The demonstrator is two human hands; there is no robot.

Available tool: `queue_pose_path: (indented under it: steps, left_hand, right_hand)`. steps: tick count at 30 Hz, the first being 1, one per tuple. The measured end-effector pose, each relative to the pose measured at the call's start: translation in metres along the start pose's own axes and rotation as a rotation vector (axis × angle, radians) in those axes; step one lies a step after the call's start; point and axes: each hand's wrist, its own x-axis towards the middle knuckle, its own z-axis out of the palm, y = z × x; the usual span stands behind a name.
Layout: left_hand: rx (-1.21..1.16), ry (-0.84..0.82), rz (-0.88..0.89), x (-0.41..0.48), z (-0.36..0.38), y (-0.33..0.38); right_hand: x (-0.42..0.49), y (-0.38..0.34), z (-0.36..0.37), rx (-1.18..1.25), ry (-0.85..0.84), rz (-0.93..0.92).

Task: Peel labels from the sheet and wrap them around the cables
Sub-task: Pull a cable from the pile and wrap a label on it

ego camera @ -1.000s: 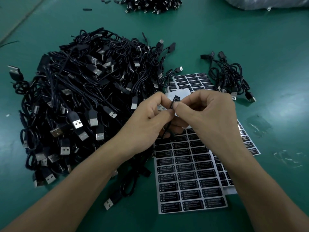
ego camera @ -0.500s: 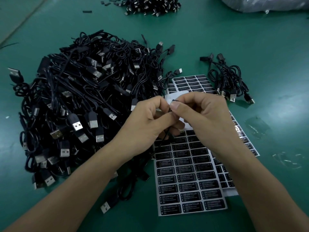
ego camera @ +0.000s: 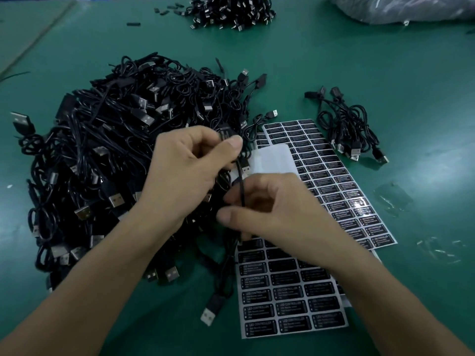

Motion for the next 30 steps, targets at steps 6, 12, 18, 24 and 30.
queue_pose_path:
  steps: [6,12,18,24,30]
  left_hand:
    - [-0.190,0.108,-0.113,0.004,-0.007,0.004]
    - [-0.324,0.137,-0.191,0.004,-0.011,0.007]
    - [-0.384,0.127,-0.260,0.006,-0.013,0.007]
    - [-0.382,0.118,-0.268,0.006,-0.013,0.006]
    - [-0.437,0.140,-0.277,0.007,-0.015,0.005]
  right_hand:
    - [-0.001,-0.003,0.000,0.019,0.003,-0.057]
    - [-0.007,-0.019,-0.044,0.049,0.102,-0.141]
    - [0.016,-0.008,-0.108,-0.044,0.656,0.030]
    - [0.059,0.005,-0.151,-0.506,0.890,0.120]
    - [0.082,0.018,-0.158,-0.635,0.777,0.261]
